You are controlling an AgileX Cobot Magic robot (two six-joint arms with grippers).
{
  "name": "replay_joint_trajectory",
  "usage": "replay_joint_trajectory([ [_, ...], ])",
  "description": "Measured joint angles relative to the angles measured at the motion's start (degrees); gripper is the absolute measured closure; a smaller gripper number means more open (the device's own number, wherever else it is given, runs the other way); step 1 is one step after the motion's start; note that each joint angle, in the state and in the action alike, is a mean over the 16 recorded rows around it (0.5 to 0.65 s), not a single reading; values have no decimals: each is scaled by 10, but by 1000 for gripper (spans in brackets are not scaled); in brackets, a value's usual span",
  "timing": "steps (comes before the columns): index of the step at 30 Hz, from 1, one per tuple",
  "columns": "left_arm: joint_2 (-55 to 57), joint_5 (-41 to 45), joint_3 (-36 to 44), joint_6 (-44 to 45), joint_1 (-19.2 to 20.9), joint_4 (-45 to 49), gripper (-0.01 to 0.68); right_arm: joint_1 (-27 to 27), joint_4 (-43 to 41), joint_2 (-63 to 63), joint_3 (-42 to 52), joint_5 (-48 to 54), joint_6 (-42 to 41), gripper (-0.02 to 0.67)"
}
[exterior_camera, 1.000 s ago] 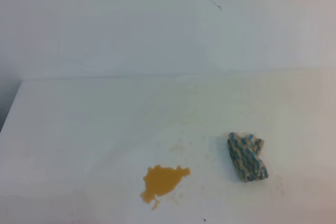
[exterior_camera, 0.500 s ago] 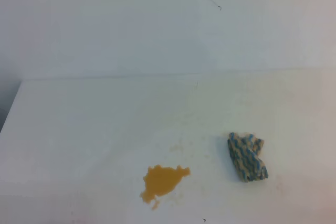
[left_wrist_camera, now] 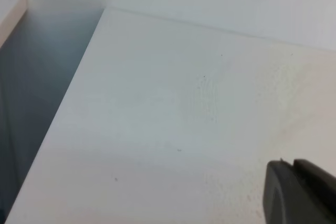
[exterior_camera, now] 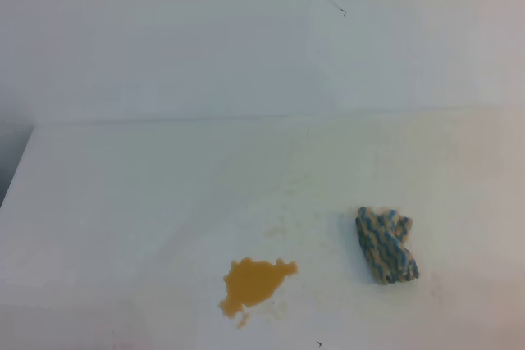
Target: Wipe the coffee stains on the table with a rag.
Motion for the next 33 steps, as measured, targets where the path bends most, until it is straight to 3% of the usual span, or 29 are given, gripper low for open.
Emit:
replay_joint_trajectory([
  [11,0,1,0,0,0,0,674,0,41,0,0,-60,0,651],
  [23,0,0,0,0,0,0,674,0,191,0,-2,-328,71,651],
  [28,0,1,-2,0,0,0,674,0,167,0,-25,-413,120,651],
  [33,0,2,-3,0,0,0,674,0,76,0,-75,-438,144,651],
])
